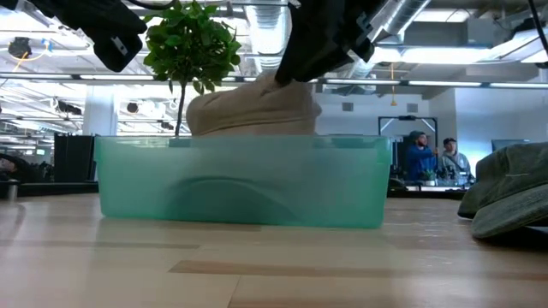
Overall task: Pick & Place hat
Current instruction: Put the brown cap into the green bin, then put the black cap into the orange bin
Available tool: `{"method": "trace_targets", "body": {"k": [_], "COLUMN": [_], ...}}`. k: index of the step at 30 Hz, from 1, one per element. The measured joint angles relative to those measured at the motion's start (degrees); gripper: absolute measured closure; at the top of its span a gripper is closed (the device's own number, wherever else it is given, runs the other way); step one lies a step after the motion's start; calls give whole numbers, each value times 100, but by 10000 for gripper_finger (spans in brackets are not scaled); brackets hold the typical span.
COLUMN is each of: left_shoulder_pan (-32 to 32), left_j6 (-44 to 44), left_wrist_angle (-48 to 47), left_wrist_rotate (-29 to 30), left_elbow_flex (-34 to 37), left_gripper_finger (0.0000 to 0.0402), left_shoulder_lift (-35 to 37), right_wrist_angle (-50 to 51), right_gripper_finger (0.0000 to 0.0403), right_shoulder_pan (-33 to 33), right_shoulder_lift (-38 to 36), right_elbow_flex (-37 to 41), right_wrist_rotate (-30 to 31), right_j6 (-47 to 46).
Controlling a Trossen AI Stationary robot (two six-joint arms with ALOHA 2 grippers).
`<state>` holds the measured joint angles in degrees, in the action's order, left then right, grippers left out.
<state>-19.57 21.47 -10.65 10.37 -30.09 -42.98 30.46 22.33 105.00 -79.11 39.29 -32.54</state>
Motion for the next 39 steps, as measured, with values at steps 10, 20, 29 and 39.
{"method": "trace_targets", "body": {"k": [10, 20, 29, 39], "left_shoulder_pan": [0, 0, 0, 0], "left_j6": [0, 0, 0, 0], "left_wrist_angle": [1, 6, 8, -5], "left_wrist_rotate": [0, -2, -2, -2], "left_elbow_flex": [0, 0, 0, 0], "left_gripper_finger": [401, 402, 401, 401], "left_shoulder_lift": [0, -4, -2, -2], "right_wrist_angle": [375, 1007, 1448, 3412], "right_gripper_finger": [164, 162, 184, 242], "right_shoulder_pan": [4, 15, 74, 697], "right_shoulder_lift": [-60, -753, -1397, -1730], "right_elbow_flex": [0, -140, -140, -140], "right_wrist_rotate": [-232, -205, -188, -488], "right_j6": [95, -202, -645, -3020]}}
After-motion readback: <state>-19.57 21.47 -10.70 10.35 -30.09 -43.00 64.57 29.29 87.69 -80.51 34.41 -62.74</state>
